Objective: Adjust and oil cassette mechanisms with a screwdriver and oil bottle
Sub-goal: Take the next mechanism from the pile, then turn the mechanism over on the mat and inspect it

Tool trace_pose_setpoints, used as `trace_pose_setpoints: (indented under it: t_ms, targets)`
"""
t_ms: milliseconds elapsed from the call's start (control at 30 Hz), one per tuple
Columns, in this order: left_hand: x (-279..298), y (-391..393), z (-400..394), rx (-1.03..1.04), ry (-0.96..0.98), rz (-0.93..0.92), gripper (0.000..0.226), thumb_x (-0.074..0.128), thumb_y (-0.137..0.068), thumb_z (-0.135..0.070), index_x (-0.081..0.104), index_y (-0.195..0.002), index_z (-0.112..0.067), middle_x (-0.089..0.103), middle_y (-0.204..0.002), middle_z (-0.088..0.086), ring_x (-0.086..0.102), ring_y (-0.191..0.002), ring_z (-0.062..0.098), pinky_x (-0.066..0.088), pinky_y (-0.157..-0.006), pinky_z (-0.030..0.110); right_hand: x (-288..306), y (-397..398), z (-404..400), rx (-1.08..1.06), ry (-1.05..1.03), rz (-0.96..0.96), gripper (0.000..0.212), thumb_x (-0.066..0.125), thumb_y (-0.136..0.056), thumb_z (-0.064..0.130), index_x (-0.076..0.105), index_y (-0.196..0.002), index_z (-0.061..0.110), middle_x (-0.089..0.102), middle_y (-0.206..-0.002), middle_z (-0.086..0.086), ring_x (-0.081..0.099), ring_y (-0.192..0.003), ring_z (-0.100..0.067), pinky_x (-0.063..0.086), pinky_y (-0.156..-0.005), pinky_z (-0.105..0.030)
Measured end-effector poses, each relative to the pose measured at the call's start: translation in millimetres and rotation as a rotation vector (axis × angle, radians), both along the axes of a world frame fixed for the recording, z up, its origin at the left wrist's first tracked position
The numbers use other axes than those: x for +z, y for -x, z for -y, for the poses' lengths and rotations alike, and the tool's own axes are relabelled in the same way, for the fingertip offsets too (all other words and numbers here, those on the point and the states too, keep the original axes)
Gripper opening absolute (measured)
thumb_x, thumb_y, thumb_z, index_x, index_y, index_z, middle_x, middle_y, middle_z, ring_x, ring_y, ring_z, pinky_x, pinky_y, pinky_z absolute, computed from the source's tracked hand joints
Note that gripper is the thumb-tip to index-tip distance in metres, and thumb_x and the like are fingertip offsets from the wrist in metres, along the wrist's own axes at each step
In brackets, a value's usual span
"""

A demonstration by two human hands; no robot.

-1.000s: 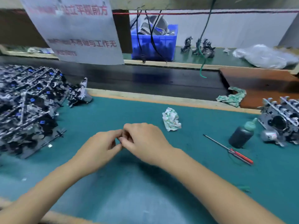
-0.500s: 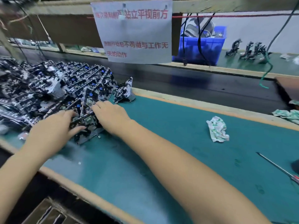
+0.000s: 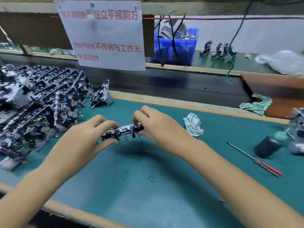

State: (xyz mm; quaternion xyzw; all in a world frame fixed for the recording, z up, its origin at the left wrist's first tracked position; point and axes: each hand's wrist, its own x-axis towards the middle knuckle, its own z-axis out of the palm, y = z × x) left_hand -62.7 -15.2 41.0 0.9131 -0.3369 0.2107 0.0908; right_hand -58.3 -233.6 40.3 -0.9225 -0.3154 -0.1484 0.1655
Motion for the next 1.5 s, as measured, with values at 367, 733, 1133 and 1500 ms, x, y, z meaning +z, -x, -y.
trace_pose_setpoints:
  t_ms: [367,733,1133,1500]
  targets:
    - [-51,28,188,-0.517,0.068,0.308,0.044,0.078,-0.062,0.009,0.072,-0.103,-0.006,0.071,-0.087,0.013,0.063,-0.062,0.023,0.046,-0.038,0.029,-41,128,169,-0.512,0.077,0.287,0.017,0.074,-0.072,0.000,0.060,-0.071,0.009,0.057,-0.074,-0.002,0.053,-0.062,-0.023,0.044,-0.044,-0.030]
    - [-91,22,192,-0.489,0.334,-0.295,0.085,0.072,-0.061,-0.064,0.040,-0.135,-0.036,0.033,-0.139,-0.015,0.037,-0.126,0.004,0.027,-0.105,0.017,-85,153,189,-0.447,-0.027,0.201,0.030,0.059,-0.084,0.040,0.059,-0.070,0.014,0.059,-0.079,0.002,0.054,-0.070,-0.018,0.043,-0.061,-0.026]
    - [-94,10,196,-0.456,0.332,-0.723,0.091,0.080,-0.051,-0.061,0.029,-0.125,-0.048,0.026,-0.135,-0.033,0.021,-0.124,-0.024,0.016,-0.101,-0.001,-87,149,188,-0.593,-0.448,0.111,0.033,0.052,-0.090,0.033,0.060,-0.066,0.012,0.055,-0.069,0.007,0.047,-0.067,-0.011,0.042,-0.061,-0.030]
    - [-93,20,206,-0.391,0.282,-0.667,0.091,0.070,-0.051,-0.068,0.026,-0.128,-0.047,0.023,-0.135,-0.038,0.030,-0.127,-0.010,0.027,-0.107,0.020,-87,149,190,-0.673,-0.476,0.102,0.032,0.051,-0.091,0.034,0.059,-0.067,0.013,0.055,-0.070,0.007,0.050,-0.067,-0.015,0.044,-0.059,-0.035]
